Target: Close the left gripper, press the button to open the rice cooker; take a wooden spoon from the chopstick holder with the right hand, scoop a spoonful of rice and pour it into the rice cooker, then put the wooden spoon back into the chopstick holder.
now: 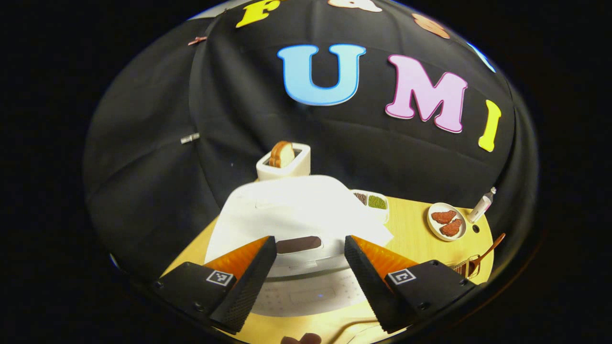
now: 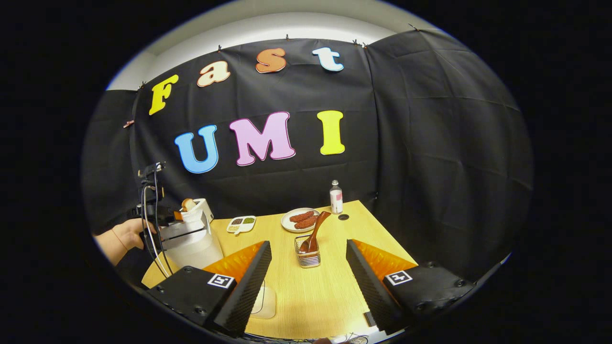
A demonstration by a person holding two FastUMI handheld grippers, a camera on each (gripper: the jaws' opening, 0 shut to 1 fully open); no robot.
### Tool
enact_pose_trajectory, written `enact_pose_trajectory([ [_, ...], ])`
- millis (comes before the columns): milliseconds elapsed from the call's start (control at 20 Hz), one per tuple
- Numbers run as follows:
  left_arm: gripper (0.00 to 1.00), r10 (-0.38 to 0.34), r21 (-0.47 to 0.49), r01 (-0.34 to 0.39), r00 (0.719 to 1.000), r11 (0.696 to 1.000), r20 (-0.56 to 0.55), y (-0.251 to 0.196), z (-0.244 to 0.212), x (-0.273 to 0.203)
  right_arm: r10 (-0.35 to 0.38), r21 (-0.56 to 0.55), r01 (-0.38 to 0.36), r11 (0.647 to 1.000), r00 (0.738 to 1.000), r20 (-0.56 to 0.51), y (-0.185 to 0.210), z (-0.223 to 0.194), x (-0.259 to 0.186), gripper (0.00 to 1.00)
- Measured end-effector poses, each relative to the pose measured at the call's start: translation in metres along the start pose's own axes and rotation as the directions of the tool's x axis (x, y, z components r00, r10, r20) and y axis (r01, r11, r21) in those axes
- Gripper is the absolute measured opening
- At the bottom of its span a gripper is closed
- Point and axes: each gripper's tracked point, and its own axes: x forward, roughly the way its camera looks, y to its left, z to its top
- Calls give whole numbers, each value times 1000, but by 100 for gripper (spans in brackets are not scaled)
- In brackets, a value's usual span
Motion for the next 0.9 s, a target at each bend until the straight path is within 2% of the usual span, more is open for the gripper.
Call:
enact_pose_trajectory([
  [100,100,6,-18,-7,999,1000,-32,6,-10,11,-5,4,5,1000,1000,-2,-5,-2,-1,99],
  [200,98,35,30,-34,999,999,-38,11,-14,20,-14,8,14,1000,1000,-8,-10,-6,0,99],
  [300,96,58,71,-57,998,996,-19,12,-14,22,-16,25,17,1000,1000,-16,-12,-10,2,98],
  [400,96,69,53,-68,997,996,-14,10,-18,24,-17,38,17,999,1000,-22,-13,-11,4,98],
  [500,98,76,76,-77,997,994,7,10,-22,25,-15,38,16,999,1000,-20,-13,-9,5,98],
  [600,99,72,64,-75,997,995,38,9,-21,25,-13,34,13,999,1000,-15,-12,-7,7,98],
  [750,99,75,104,-81,995,991,60,10,-19,23,-1,30,1,1000,1000,-7,-7,-5,8,98],
  [900,95,37,64,-45,992,997,119,9,-9,21,10,23,-10,1000,1000,-9,-3,-5,11,99],
])
